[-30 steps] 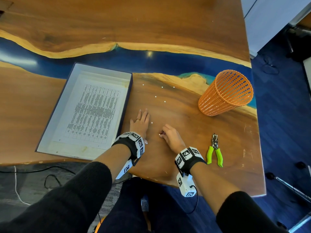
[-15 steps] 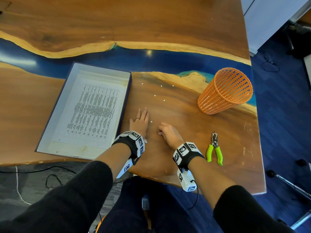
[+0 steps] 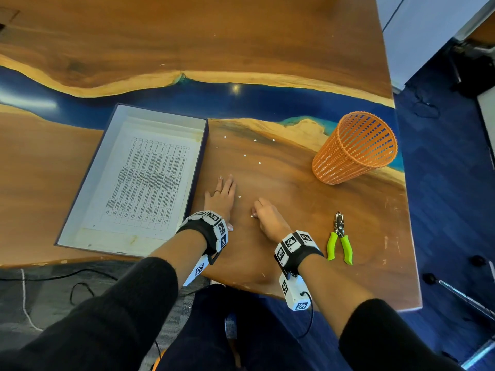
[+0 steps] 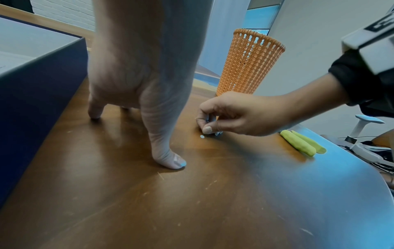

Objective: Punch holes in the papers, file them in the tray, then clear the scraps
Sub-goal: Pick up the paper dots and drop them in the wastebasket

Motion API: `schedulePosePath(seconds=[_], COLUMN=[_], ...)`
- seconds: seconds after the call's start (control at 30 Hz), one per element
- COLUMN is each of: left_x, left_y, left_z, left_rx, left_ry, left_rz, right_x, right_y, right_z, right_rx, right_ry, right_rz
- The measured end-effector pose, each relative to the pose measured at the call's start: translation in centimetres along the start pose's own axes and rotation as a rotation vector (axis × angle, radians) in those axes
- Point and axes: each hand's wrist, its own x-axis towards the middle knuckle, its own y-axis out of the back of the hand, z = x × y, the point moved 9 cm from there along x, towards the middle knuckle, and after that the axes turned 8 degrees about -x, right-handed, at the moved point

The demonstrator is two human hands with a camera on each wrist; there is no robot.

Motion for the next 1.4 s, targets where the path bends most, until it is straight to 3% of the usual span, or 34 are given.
schedulePosePath(seconds=[0.27,0.73,1.03,1.4], left_x=[-0.1,0.0,-0.1,-0.1], left_y=[0.0,-0.1,0.1,0.0], left_z=[0.1,0.1,0.1,0.1], left_rx=[0.009,0.014,0.020,0.009], left_ry=[0.000,0.002,-0.001,-0.008], left_rz=[-0.004,0.000,0.022,0.008], right_x=[-0.3,0.0,-0.3,-0.6], right_y=[0.6,0.7,0.3,0.5], right_z=[0.6,-0.7,-0.5,0.4], right_rx=[0.117,-0.109,-0.113,0.076], right_ry=[-0.007,0.138,0.099,0.087], right_rz=[0.043,-0.018,-0.073,0.008])
